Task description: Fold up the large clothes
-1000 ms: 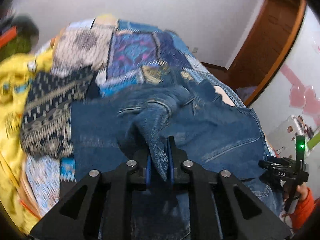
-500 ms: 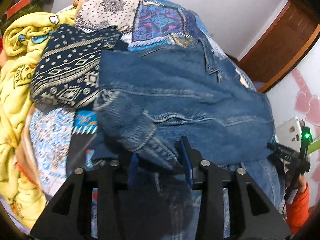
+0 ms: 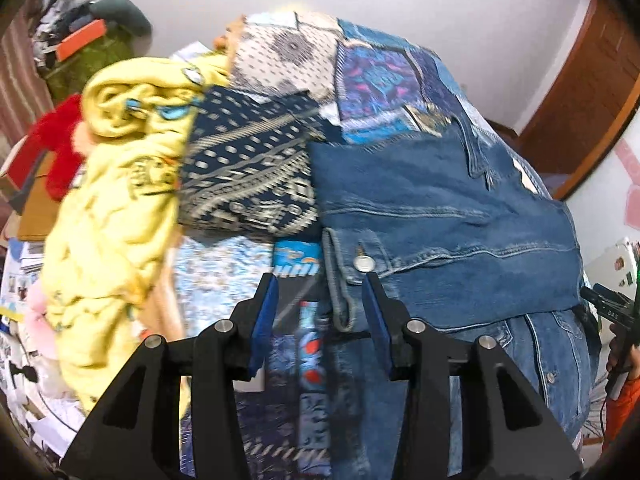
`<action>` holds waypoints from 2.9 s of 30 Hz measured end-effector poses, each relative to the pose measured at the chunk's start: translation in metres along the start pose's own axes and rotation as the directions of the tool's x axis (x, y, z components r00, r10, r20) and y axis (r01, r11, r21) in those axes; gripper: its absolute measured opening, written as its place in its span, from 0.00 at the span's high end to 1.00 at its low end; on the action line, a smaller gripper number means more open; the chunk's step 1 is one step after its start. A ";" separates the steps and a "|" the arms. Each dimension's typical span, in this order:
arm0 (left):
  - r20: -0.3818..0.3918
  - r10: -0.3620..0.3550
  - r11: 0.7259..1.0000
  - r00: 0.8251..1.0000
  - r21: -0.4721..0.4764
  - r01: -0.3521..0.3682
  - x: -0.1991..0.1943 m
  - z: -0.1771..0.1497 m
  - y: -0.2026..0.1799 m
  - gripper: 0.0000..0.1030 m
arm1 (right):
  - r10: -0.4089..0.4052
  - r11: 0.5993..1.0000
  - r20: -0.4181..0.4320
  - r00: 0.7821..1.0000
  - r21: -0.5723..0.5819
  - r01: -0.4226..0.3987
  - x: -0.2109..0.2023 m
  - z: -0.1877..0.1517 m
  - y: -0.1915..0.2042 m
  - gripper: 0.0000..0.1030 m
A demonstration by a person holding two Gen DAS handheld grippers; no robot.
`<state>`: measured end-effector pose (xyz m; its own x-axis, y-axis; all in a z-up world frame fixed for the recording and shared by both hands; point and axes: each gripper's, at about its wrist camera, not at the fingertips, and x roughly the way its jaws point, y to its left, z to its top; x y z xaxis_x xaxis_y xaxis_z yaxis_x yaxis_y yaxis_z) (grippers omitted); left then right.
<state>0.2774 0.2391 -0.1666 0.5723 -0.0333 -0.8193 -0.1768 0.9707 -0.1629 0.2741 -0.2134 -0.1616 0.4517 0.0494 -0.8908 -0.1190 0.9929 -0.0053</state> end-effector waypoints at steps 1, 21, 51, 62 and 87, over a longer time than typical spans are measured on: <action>0.011 0.003 1.000 1.000 -0.001 -0.003 -0.006 -0.001 0.003 0.59 | 0.001 1.000 0.013 1.000 -0.001 -0.001 -0.005 0.000 0.000 0.31; 0.033 -0.005 0.998 0.999 0.066 0.003 -0.070 -0.083 0.004 0.45 | 0.016 1.000 0.134 0.991 -0.005 -0.016 -0.077 -0.064 -0.012 0.31; -0.171 -0.369 0.892 0.914 -0.342 0.296 0.016 -0.197 -0.003 0.44 | 0.392 0.909 -0.055 0.919 0.179 -0.377 -0.032 -0.131 -0.021 0.31; -0.092 -0.309 0.938 0.947 -0.193 0.287 -0.011 -0.178 -0.022 0.86 | 0.432 0.893 -0.006 0.902 0.144 -0.426 -0.043 -0.130 -0.018 0.62; 0.258 -0.280 0.952 0.925 -0.046 0.301 -0.046 0.015 -0.056 0.90 | 0.358 0.928 0.297 0.885 -0.006 -0.374 -0.060 0.055 0.000 0.89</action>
<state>0.2735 0.1898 -0.1117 0.7853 -0.2410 -0.5702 -0.0332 0.9034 -0.4275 0.2959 -0.2102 -0.0835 0.6196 0.4317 -0.6555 -0.2843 0.9019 0.3253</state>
